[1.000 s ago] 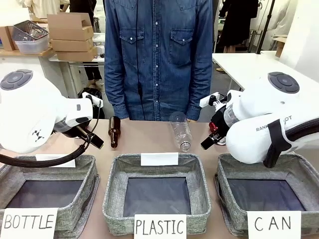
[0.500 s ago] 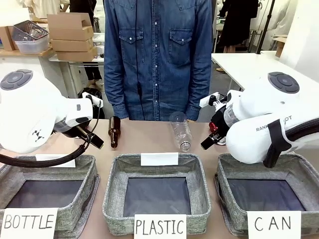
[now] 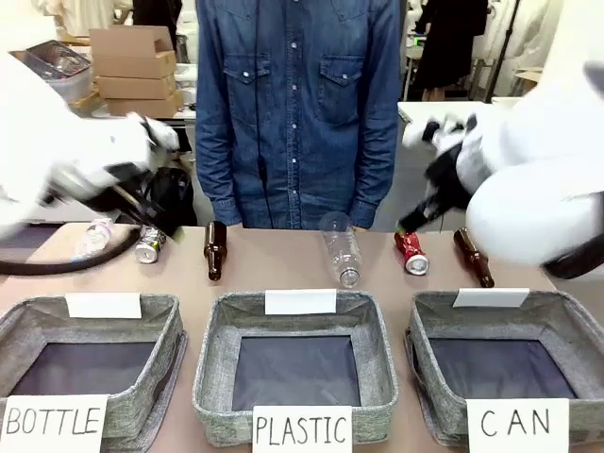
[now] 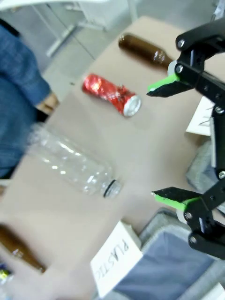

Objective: Sort the can waste into the basket.
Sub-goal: Pick up the can waste from the table and place it in the right Fabric basket.

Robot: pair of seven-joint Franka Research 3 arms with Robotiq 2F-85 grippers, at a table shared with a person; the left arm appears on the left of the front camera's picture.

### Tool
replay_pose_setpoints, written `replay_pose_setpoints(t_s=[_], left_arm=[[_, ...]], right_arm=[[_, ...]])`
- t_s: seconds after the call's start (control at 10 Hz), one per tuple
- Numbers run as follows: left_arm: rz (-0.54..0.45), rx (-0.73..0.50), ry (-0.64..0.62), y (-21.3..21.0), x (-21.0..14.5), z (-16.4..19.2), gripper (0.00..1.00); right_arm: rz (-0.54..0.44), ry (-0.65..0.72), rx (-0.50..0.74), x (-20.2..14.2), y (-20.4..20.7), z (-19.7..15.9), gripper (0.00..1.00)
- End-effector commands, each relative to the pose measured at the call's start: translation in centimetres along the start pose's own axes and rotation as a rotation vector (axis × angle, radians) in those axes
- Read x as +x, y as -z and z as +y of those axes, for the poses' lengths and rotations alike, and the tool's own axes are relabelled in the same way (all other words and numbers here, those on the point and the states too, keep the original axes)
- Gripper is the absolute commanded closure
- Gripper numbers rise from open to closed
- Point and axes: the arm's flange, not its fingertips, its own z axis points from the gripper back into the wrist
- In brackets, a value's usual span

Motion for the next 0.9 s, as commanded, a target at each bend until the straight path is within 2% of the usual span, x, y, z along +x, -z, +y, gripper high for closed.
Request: replay_pose_setpoints(t_s=[0.0, 0.1, 0.2, 0.3, 0.4, 0.5, 0.6, 0.7, 0.8], left_arm=[[-0.068, 0.064, 0.05, -5.4, -5.0, -1.4, 0.0], [0.0, 0.0, 0.0, 0.0, 0.0, 0.0, 0.0], [0.0, 0.0, 0.0, 0.0, 0.0, 0.0, 0.0], [0.0, 0.0, 0.0, 0.0, 0.0, 0.0, 0.0], [-0.027, 0.018, 0.013, -4.0, -0.1, -0.3, 0.0], [0.043, -0.246, 0.0, -3.3, 0.3, -0.3, 0.0], [0.078, -0.415, -0.042, -4.3, 0.1, 1.2, 0.0], [0.083, -0.671, -0.104, -5.3, -0.8, 3.5, 0.0], [0.039, -0.834, -0.219, -5.7, -2.1, 6.1, 0.0]], right_arm=[[-0.041, -0.039, -0.011, -7.9, -6.7, 2.4, 0.0], [0.0, 0.0, 0.0, 0.0, 0.0, 0.0, 0.0], [0.0, 0.0, 0.0, 0.0, 0.0, 0.0, 0.0], [-0.038, -0.004, -0.009, 0.4, -5.2, 0.0, 0.0], [0.038, -0.022, 0.143, 1.1, -1.6, 1.1, 0.0], [0.055, 0.044, 0.33, 1.4, -0.9, 0.8, 0.0], [-0.041, 0.186, 0.543, 1.1, -2.9, -1.0, 0.0], [-0.047, 0.406, 0.721, 0.1, -5.2, -3.7, 0.0], [-0.099, 0.621, 0.773, -1.7, -6.7, -6.5, 0.0]])
